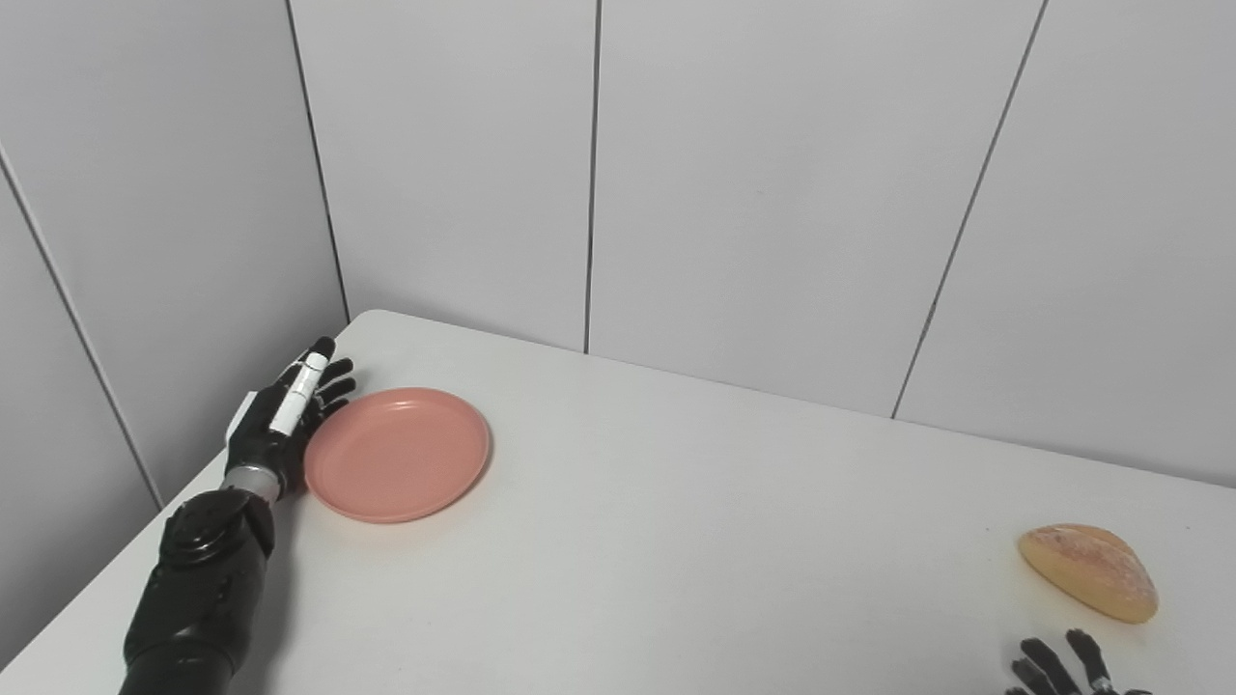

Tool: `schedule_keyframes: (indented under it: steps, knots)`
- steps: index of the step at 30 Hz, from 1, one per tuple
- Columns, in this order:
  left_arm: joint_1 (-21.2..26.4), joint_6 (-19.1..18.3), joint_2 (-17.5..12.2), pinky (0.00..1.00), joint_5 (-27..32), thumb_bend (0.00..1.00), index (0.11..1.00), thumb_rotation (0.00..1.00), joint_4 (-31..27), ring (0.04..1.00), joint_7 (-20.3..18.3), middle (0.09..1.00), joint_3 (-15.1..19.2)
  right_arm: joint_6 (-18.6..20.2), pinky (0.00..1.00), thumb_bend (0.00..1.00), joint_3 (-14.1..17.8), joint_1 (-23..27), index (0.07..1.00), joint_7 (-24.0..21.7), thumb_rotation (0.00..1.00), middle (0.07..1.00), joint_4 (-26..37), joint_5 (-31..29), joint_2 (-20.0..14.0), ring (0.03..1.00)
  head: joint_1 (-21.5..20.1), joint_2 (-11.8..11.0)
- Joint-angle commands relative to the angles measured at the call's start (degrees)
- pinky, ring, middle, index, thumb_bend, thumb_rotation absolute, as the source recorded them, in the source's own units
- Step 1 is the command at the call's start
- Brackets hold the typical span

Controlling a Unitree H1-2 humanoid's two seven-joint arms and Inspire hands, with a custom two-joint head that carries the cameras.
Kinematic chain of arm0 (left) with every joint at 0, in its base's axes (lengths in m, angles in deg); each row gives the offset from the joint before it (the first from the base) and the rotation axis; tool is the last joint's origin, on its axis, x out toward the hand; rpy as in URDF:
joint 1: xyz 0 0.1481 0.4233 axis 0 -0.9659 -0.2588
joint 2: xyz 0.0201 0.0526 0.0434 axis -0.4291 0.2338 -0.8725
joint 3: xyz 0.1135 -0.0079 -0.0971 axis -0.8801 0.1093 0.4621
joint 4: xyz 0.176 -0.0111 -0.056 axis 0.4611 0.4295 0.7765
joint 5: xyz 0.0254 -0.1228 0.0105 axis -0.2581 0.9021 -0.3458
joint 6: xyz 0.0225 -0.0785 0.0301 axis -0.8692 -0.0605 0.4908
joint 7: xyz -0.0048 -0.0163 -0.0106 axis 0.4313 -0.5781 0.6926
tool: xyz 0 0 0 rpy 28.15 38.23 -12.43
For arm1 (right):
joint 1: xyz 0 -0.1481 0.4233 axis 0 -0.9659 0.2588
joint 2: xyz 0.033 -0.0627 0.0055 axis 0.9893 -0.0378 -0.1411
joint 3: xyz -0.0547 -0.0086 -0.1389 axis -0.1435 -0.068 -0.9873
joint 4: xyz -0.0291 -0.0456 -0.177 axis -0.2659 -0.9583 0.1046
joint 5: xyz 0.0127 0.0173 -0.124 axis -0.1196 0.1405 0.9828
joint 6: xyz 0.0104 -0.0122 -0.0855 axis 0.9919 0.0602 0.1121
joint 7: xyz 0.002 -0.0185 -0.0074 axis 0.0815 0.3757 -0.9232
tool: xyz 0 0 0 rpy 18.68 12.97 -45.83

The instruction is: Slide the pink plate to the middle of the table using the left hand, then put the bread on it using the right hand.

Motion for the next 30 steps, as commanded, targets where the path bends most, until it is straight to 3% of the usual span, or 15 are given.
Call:
schedule_keyframes:
  steps: [1,13,15,18,23,30]
  knots:
    - [2.41,2.92,-0.86,0.92,0.46,0.88,0.905,0.64,-0.33,0.870,-1.02,0.863,0.04,3.29,0.91,0.76,0.17,-1.48,0.982,0.36,1.00,0.897,-0.01,0.02,-0.33,0.913,-0.12,-0.18]
    - [1.86,3.24,-1.23,0.96,0.51,0.86,0.922,0.64,0.46,0.883,-1.33,0.883,-0.08,3.95,0.92,0.75,0.45,-2.32,0.982,0.07,1.00,0.893,1.01,-0.49,-1.11,0.906,0.02,0.63]
    - [1.36,3.36,-1.39,0.88,-0.11,0.86,0.925,0.68,0.10,0.860,-1.54,0.877,-0.60,4.13,0.92,0.75,0.45,-2.46,0.982,0.13,1.00,0.892,1.31,-0.46,-1.08,0.904,0.05,0.70]
    - [0.91,3.13,-1.56,0.86,-0.82,0.87,0.925,0.72,0.29,0.856,-1.35,0.871,-1.26,4.74,0.91,0.73,0.37,-2.61,0.981,0.35,1.00,0.894,2.05,-0.42,-0.94,0.904,-0.20,1.01]
    - [1.23,4.23,-1.53,0.93,-0.24,0.85,0.945,0.73,2.46,0.910,-3.20,0.892,-1.85,4.69,0.91,0.74,0.12,-2.57,0.988,0.32,1.00,0.900,2.25,-0.12,-0.93,0.907,-0.27,0.93]
    - [1.06,5.91,0.28,0.92,0.05,0.83,0.939,0.72,2.55,0.867,-3.92,0.864,-2.50,4.93,0.90,0.74,-0.01,-2.59,0.991,0.19,1.00,0.902,2.66,-0.30,-0.94,0.908,-0.36,1.09]
